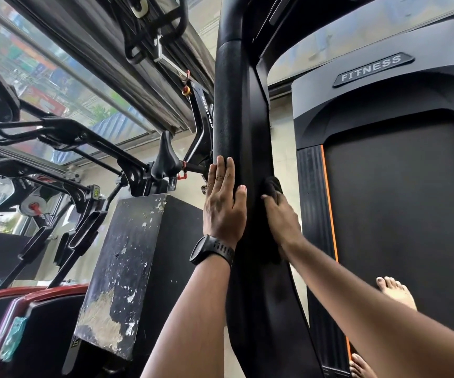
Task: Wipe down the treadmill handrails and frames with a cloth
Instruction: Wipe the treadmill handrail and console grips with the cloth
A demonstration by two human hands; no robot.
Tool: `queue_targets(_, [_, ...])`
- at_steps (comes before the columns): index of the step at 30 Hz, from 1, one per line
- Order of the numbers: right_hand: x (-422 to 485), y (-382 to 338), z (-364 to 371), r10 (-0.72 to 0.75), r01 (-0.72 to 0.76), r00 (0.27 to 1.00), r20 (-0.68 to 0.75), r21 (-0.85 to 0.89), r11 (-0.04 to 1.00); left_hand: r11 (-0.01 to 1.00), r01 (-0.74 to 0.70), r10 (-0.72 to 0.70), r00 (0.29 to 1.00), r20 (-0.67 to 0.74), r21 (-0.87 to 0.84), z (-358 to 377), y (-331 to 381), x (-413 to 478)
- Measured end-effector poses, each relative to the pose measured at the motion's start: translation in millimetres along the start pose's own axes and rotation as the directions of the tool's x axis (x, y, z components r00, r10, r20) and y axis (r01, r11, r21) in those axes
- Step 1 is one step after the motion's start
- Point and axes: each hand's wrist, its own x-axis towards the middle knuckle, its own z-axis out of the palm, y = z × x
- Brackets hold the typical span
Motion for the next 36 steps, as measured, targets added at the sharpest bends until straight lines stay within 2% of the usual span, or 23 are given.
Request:
queue_targets(3, [-30.0,-1.1,6.5,-0.240,0.246,0.969,-0.067,0.116,0.962,1.000,0.008,-0.008,1.000,-0.003,-0.008,0.1,-0.1,1.2])
queue_targets(5, [-17.7,-3.7,6.1,-0.323,0.331,0.942,-0.090,0.085,0.940,1.000,0.002,-0.002,1.000,-0.006,-0.006,0.0,0.5,0.7])
queue_targets(7, [5.0,-7.3,3.3,-0.242,0.245,0.968,-0.059,0.049,0.968,1.000,-0.008,0.008,1.000,-0.012,0.000,-0.2,0.6,0.1])
queue_targets(10, [21.0,-7.2,-1.7,0.027,-0.028,0.999,-0.016,-0.007,1.000,1.000,-0.004,0.004,1.000,-0.015,0.011,0.7,-0.1,0.2])
queue_targets(11, [16.1,-7.1,-1.1,0.045,-0.045,0.999,-0.014,-0.022,0.999,1.000,-0.006,0.006,1.000,-0.015,0.011,0.8,-0.1,0.4])
queue_targets(13, [-6.1,-8.8,2.3,-0.074,0.074,0.996,-0.046,0.001,0.997,1.000,-0.007,0.007,1.000,-0.010,0.011,0.9,-0.3,0.3])
queue_targets(15, [-24.5,-7.9,6.3,-0.287,0.295,0.954,-0.092,0.091,0.951,1.000,-0.001,0.001,1.000,0.002,0.013,0.4,-0.3,-0.9])
queue_targets(16, [-25.2,-6.7,6.7,-0.351,0.361,0.931,-0.102,0.101,0.927,1.000,0.001,-0.002,1.000,0.010,0.016,0.5,-0.2,-1.5])
queue_targets(18, [-14.3,-2.5,2.1,-0.322,0.325,0.945,-0.060,0.052,0.944,1.000,0.001,-0.002,1.000,0.017,0.030,0.6,0.4,-3.5])
queue_targets(20, [-9.6,10.2,-4.0,-0.135,0.135,0.991,0.005,-0.017,0.991,0.999,-0.008,0.007,1.000,0.020,0.036,0.2,1.6,-5.6])
queue_targets(21, [-14.9,16.7,-5.9,-0.088,0.089,0.996,0.019,-0.031,0.996,0.999,-0.008,0.007,1.000,0.025,0.036,0.2,2.0,-6.1])
queue_targets(22, [-23.8,21.7,-5.2,-0.102,0.102,0.995,0.017,-0.018,0.995,0.999,-0.006,0.004,0.999,0.034,0.038,0.0,2.1,-6.2])
queue_targets(25, [-47.4,18.4,5.3,-0.305,0.307,0.952,-0.033,0.108,0.946,0.999,0.000,-0.003,0.998,0.056,0.045,-0.6,1.6,-4.7])
queue_targets(27, [-41.4,11.3,8.3,-0.342,0.347,0.938,-0.057,0.129,0.929,0.999,0.007,-0.010,0.998,0.063,0.049,-1.1,1.5,-6.3])
queue_targets(29, [-29.2,11.0,5.5,-0.267,0.269,0.963,-0.045,0.080,0.960,0.999,0.001,-0.004,0.998,0.061,0.053,-1.1,1.2,-12.8])
queue_targets(31, [-24.2,18.8,2.8,-0.087,0.087,0.996,-0.016,0.013,0.996,0.998,-0.004,0.001,0.998,0.062,0.057,-0.4,0.2,-21.0])
queue_targets(32, [-28.8,21.8,3.6,-0.056,0.056,0.998,-0.014,-0.002,0.998,0.998,-0.004,0.000,0.998,0.064,0.059,-0.3,-0.7,-24.9])
queue_targets(33, [-38.0,22.6,5.8,-0.097,0.097,0.995,-0.025,0.011,0.995,0.998,-0.002,-0.001,0.998,0.065,0.059,-0.4,-1.6,-27.8])
queue_targets(36, [-54.6,16.3,11.9,-0.343,0.348,0.937,-0.063,0.116,0.930,0.998,0.003,-0.008,0.997,0.073,0.060,-1.0,-3.5,-32.0])
